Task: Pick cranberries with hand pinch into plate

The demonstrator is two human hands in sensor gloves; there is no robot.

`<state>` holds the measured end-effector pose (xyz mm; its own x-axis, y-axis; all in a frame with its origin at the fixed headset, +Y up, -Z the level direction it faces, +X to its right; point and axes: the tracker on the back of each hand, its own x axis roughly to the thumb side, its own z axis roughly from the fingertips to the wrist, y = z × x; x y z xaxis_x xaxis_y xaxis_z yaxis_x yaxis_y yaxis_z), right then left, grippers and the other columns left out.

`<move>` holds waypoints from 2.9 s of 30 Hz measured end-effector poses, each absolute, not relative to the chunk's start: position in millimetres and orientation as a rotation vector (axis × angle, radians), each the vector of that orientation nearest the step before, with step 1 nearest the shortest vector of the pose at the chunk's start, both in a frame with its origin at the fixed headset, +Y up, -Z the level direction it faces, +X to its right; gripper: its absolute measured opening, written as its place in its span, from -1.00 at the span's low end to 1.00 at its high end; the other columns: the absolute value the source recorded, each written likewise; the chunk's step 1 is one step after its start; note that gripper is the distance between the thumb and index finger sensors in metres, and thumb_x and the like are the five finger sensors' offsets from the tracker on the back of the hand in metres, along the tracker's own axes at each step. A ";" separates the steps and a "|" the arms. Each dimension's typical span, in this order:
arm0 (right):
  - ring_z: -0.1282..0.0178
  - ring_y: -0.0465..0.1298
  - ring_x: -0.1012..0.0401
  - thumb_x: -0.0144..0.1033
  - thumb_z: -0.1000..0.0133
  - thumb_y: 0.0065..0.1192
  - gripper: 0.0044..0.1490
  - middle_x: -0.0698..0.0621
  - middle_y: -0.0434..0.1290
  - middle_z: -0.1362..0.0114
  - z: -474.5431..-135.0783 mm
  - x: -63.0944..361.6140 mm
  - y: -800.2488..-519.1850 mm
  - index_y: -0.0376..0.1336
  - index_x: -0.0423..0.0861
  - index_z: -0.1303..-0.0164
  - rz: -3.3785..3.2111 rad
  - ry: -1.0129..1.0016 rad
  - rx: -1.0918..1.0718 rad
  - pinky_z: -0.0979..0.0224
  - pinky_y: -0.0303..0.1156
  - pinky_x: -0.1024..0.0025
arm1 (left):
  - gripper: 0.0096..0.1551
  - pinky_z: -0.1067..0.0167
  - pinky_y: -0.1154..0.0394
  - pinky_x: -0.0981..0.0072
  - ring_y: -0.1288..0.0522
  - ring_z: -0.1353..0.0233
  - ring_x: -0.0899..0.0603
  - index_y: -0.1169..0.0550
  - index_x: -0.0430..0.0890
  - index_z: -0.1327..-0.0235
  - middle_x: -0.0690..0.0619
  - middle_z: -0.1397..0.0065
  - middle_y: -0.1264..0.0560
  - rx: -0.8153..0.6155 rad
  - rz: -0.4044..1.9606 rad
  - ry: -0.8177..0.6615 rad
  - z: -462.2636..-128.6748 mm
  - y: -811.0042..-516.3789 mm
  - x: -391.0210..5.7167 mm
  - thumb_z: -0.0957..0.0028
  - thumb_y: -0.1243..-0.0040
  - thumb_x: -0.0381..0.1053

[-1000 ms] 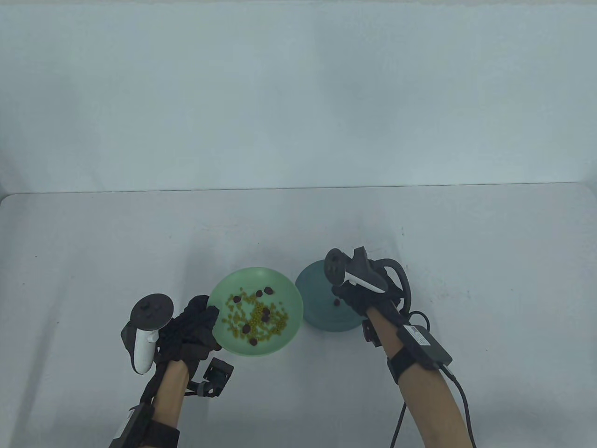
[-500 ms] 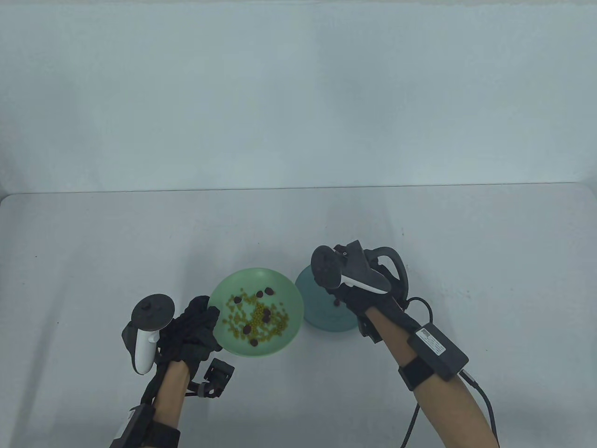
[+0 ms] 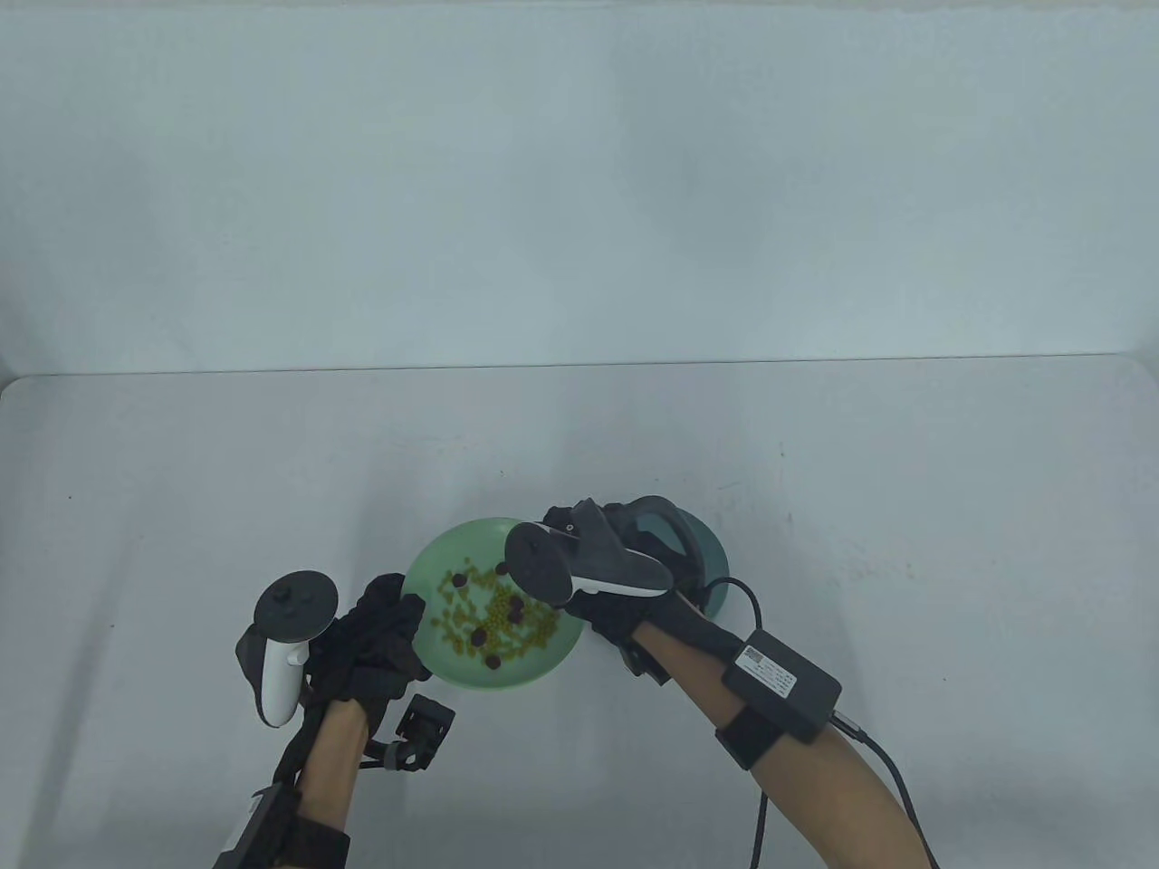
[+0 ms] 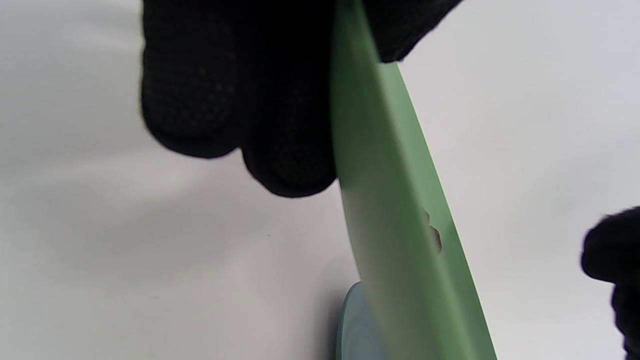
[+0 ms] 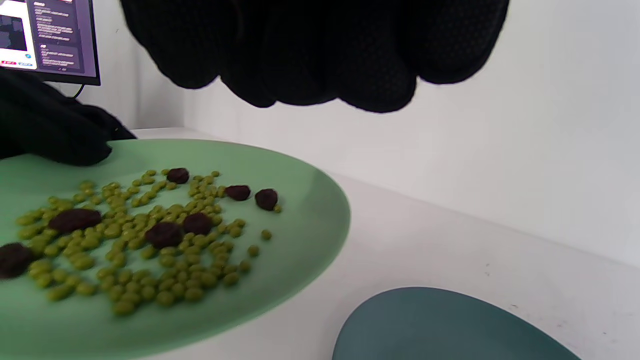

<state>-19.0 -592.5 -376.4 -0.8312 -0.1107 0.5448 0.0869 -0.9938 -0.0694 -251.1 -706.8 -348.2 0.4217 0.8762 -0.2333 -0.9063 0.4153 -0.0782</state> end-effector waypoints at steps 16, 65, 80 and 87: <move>0.01 0.61 0.24 0.05 -0.14 0.27 -0.47 0.15 0.58 -0.02 -380.2 -43.3 -630.1 0.43 0.04 -0.24 -2.817 -0.059 -0.887 -0.31 0.54 0.08 | -0.41 0.11 -0.71 0.21 -0.76 0.11 -0.07 -0.25 -0.35 -0.49 -0.18 -0.23 -0.52 -0.202 1.144 0.167 -348.1 -706.2 -252.1 -0.26 -0.03 -0.14; 0.01 0.61 0.26 0.09 -0.10 0.31 -0.38 0.18 0.56 0.01 -374.8 -47.7 -636.5 0.41 -0.05 -0.25 -2.789 -0.080 -0.992 -0.33 0.53 0.08 | -0.41 0.10 -0.72 0.21 -0.76 0.10 -0.09 -0.24 -0.35 -0.49 -0.19 -0.23 -0.52 -0.202 1.165 0.174 -347.8 -706.5 -254.9 -0.26 -0.02 -0.15; 0.12 0.61 0.31 0.09 -0.10 0.31 -0.38 0.21 0.57 0.09 -394.2 -5.1 -593.2 0.42 -0.04 -0.24 -2.919 0.026 -0.846 -0.11 0.59 0.26 | -0.40 0.11 -0.72 0.21 -0.76 0.10 -0.09 -0.24 -0.34 -0.49 -0.18 -0.23 -0.52 -0.202 1.156 0.177 -347.6 -706.9 -253.9 -0.26 -0.02 -0.14; 0.14 0.61 0.31 0.08 -0.10 0.31 -0.39 0.21 0.56 0.12 -420.4 34.2 -607.1 0.42 -0.05 -0.24 -2.997 -0.007 -0.627 -0.08 0.59 0.28 | -0.40 0.11 -0.72 0.21 -0.76 0.10 -0.09 -0.24 -0.34 -0.49 -0.19 -0.23 -0.52 -0.197 1.155 0.179 -347.6 -706.8 -254.2 -0.26 -0.03 -0.14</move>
